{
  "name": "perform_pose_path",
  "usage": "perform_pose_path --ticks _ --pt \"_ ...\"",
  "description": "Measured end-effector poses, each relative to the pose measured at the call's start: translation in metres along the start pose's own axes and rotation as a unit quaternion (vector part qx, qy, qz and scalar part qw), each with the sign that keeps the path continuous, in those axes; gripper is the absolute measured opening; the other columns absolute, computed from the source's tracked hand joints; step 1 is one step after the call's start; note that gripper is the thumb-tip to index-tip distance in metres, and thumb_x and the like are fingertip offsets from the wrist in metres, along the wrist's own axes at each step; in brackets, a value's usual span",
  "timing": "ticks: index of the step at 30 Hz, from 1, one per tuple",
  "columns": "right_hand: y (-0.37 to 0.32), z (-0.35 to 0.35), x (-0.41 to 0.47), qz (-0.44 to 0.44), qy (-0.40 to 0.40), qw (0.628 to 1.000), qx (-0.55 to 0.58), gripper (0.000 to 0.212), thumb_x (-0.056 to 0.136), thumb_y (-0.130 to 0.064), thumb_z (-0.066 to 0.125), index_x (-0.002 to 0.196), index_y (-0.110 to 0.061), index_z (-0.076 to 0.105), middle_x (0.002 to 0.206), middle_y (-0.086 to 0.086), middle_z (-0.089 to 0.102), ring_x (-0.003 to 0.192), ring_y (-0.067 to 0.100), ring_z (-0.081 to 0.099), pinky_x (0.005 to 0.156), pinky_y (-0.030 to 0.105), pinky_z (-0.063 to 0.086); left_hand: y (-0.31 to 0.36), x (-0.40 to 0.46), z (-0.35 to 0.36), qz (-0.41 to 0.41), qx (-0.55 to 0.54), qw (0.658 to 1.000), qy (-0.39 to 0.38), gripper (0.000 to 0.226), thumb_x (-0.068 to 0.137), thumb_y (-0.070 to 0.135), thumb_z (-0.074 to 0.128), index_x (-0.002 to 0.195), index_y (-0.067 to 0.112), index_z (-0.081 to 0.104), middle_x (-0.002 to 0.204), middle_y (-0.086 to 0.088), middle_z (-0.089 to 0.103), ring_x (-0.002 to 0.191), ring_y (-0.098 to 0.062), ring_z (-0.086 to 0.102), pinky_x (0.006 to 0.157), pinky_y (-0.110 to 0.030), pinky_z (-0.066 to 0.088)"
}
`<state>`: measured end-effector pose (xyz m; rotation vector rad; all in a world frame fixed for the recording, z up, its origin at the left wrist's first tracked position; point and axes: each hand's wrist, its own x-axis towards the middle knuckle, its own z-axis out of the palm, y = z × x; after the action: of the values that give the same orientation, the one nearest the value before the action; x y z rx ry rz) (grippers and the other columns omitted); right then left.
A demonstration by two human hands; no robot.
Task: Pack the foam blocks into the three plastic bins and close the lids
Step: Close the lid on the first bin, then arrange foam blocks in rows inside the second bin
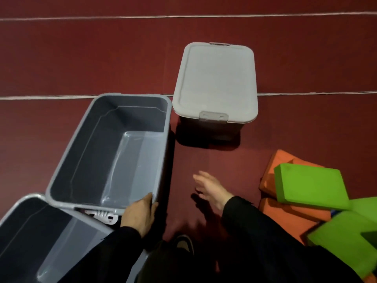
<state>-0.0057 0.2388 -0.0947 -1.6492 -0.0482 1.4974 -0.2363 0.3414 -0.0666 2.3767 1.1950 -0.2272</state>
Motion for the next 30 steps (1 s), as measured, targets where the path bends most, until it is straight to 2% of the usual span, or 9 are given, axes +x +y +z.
perform_pose_path --ticks 2,5,11,14,16,18,21,25,30 --pt "0.005 0.025 -0.009 0.001 -0.019 0.999 -0.029 0.065 0.092 -0.056 0.066 0.149 -0.035 0.041 0.145 -0.003 0.053 0.126 0.019 0.055 0.104 0.039 0.046 0.007 -0.019 0.0 0.022 0.068 0.997 -0.042 0.024 0.102 0.042 0.044 0.103 0.019 0.049 0.095 -0.011 0.072 0.095 -0.037 0.067 0.07 -0.038 0.044" --pt "0.014 0.057 -0.02 -0.028 -0.022 0.999 -0.012 0.062 0.079 -0.065 0.073 0.131 -0.039 0.051 0.13 -0.012 0.065 0.118 0.013 0.063 0.103 0.047 0.051 0.016 -0.051 -0.001 0.081 0.183 0.962 -0.185 0.035 0.101 0.048 0.041 0.129 0.027 0.045 0.119 -0.014 0.068 0.112 -0.038 0.063 0.087 -0.04 0.048" --pt "0.053 0.053 -0.034 -0.061 0.203 0.97 -0.115 0.027 0.086 -0.011 0.06 0.112 -0.017 0.054 0.113 0.005 0.071 0.101 0.029 0.069 0.088 0.038 0.057 0.003 -0.052 0.017 0.066 0.078 0.944 -0.313 0.042 0.103 0.047 0.045 0.145 0.047 0.044 0.152 0.013 0.045 0.14 -0.016 0.043 0.115 -0.028 0.028" --pt "0.063 0.039 -0.045 -0.049 0.291 0.948 -0.117 0.027 0.086 -0.009 0.055 0.112 -0.015 0.059 0.11 0.008 0.071 0.101 0.034 0.068 0.087 0.033 0.053 0.004 -0.045 0.022 0.112 0.108 0.952 -0.264 0.055 0.097 0.059 0.035 0.146 0.039 0.045 0.158 0.008 0.039 0.147 -0.015 0.032 0.12 -0.032 0.023" --pt "0.066 0.032 -0.048 -0.049 0.318 0.938 -0.129 0.028 0.087 -0.011 0.055 0.114 -0.017 0.06 0.109 0.009 0.071 0.101 0.035 0.068 0.089 0.037 0.054 0.0 -0.046 0.015 0.108 0.158 0.973 -0.129 0.07 0.086 0.068 0.024 0.138 0.034 0.058 0.156 0.001 0.044 0.15 -0.023 0.028 0.12 -0.048 0.022" --pt "0.062 0.021 -0.05 -0.05 0.341 0.926 -0.156 0.033 0.088 -0.017 0.055 0.121 -0.019 0.059 0.114 0.011 0.07 0.104 0.038 0.067 0.09 0.039 0.053 -0.009 -0.045 0.003 0.048 0.19 0.98 -0.02 0.058 0.09 0.06 0.039 0.136 0.031 0.059 0.158 -0.006 0.04 0.153 -0.034 0.018 0.116 -0.065 0.015" --pt "0.051 -0.01 -0.06 -0.04 0.387 0.896 -0.215 0.042 0.091 -0.024 0.053 0.133 -0.024 0.055 0.121 0.014 0.068 0.108 0.04 0.065 0.09 0.042 0.051 -0.027 -0.038 -0.005 -0.074 0.146 0.986 -0.042 0.065 0.095 0.049 0.052 0.152 0.024 0.036 0.167 -0.014 0.01 0.153 -0.039 -0.007 0.12 -0.058 0.008" --pt "0.055 -0.068 -0.074 -0.039 0.463 0.853 -0.238 0.047 0.094 -0.024 0.053 0.141 -0.029 0.051 0.121 0.016 0.068 0.108 0.042 0.065 0.089 0.044 0.051 -0.02 -0.032 0.018 -0.043 0.05 0.994 -0.084 0.069 0.094 0.047 0.058 0.152 0.018 0.035 0.166 -0.013 0.01 0.154 -0.035 0.003 0.121 -0.052 0.02" --pt "0.083 -0.122 -0.074 -0.089 0.354 0.928 -0.071 0.057 0.102 -0.019 0.055 0.156 -0.016 0.037 0.143 0.008 0.059 0.13 0.029 0.057 0.11 0.039 0.044 -0.004 -0.04 0.041 0.036 0.033 0.996 -0.08 0.065 0.089 0.035 0.067 0.146 0.014 0.046 0.161 -0.013 0.017 0.145 -0.035 0.03 0.113 -0.046 0.037"
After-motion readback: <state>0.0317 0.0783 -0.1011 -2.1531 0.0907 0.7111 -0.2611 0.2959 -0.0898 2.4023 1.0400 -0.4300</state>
